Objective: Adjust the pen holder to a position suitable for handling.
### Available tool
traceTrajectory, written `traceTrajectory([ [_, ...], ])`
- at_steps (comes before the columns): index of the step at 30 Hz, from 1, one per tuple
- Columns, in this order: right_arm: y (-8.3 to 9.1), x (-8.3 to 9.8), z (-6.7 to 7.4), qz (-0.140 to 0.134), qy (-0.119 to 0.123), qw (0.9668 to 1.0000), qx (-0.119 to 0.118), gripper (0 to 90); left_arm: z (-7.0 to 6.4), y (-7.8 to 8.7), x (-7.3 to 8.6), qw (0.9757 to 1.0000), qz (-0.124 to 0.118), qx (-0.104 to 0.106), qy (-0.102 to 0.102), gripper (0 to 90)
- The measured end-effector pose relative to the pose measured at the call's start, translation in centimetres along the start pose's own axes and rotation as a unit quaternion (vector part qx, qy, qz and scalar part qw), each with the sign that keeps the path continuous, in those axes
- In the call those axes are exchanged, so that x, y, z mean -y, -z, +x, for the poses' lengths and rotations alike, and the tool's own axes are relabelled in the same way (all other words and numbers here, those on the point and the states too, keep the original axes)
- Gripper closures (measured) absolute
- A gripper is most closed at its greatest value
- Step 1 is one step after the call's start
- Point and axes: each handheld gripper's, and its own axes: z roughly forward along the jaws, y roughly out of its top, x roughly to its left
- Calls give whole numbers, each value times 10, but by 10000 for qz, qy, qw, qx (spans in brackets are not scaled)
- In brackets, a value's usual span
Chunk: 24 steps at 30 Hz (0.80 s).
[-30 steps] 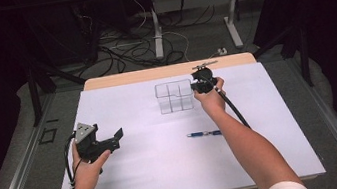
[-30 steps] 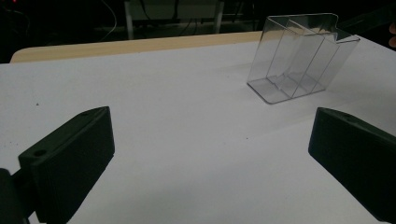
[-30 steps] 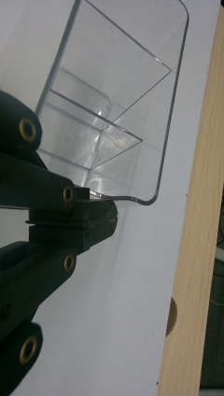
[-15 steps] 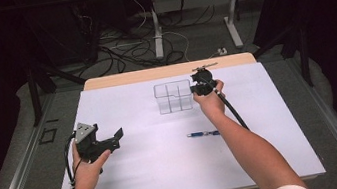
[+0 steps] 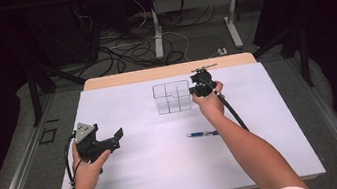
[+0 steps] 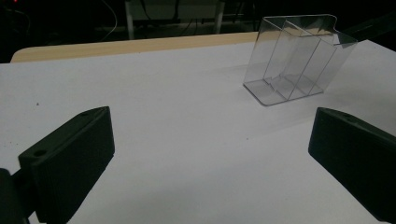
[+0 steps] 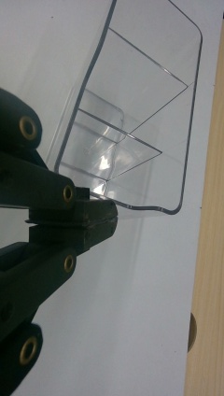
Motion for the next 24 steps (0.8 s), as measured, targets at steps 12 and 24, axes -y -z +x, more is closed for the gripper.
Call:
traceTrajectory([
  [12, 14, -2, -7, -121, 182, 9997, -101, 712, 0, 0, 0, 10000, -6, -13, 16, 2],
  [24, 36, -4, -7, -148, 1107, 9936, -174, 507, 0, 0, 1, 10000, 15, -27, 2, 3],
])
